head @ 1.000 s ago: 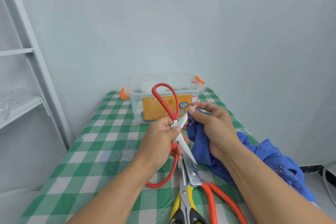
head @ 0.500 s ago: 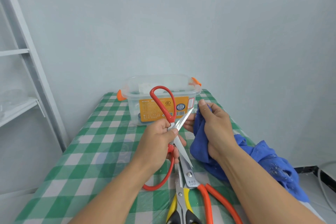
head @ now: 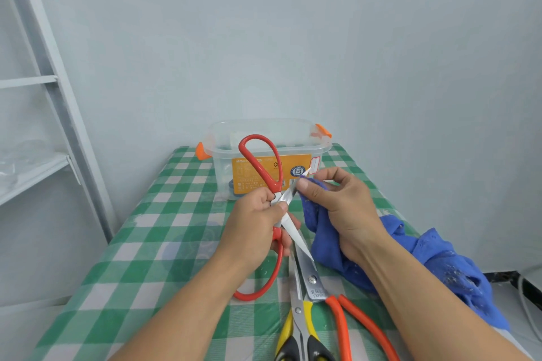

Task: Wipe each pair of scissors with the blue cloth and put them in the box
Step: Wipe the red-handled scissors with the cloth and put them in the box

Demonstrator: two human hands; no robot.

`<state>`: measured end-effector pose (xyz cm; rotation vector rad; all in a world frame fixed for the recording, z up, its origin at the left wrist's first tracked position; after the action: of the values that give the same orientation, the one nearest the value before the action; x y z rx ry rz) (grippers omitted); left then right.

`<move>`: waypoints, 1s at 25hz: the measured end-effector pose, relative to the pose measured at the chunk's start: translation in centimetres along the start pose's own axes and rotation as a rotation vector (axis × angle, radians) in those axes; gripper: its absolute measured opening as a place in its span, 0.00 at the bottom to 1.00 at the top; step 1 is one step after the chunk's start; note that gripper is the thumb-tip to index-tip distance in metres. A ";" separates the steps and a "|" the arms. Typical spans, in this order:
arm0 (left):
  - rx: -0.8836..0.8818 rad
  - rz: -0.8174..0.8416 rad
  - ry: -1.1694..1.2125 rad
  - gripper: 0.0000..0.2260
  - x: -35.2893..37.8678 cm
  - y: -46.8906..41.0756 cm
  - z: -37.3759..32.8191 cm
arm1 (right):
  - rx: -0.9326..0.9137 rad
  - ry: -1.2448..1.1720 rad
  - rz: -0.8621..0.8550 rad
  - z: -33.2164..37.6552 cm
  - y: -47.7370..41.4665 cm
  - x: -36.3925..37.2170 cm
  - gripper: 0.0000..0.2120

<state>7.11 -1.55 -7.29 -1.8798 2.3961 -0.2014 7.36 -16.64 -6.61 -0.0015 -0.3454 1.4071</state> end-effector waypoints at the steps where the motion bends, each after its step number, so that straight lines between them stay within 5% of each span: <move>1: -0.001 0.010 0.002 0.04 0.0 0.0 0.0 | 0.011 0.041 0.022 -0.2 0.1 0.2 0.14; 11: -0.016 0.082 -0.049 0.08 -0.2 0.1 -0.1 | 0.020 -0.032 0.006 0.2 -0.3 0.0 0.11; 16: -0.038 0.087 -0.047 0.08 0.1 0.1 0.3 | 0.055 -0.056 0.025 0.3 -0.5 -0.2 0.21; 25: -0.038 0.061 -0.062 0.06 -0.6 0.0 0.0 | 0.007 -0.087 -0.207 0.7 -0.6 -1.4 0.20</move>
<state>7.22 -0.94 -7.33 -1.7974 2.4288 -0.0930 7.63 -18.21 -6.19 0.0990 -0.4014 1.2057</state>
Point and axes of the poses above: each hand's wrist, its own y-axis away from the middle knuckle, its own x-axis out of the palm, z = x × y, the point moved 1 cm from there along -y, towards the middle knuckle, and after that the axes turned 1 degree about z, right-handed, at the moved point
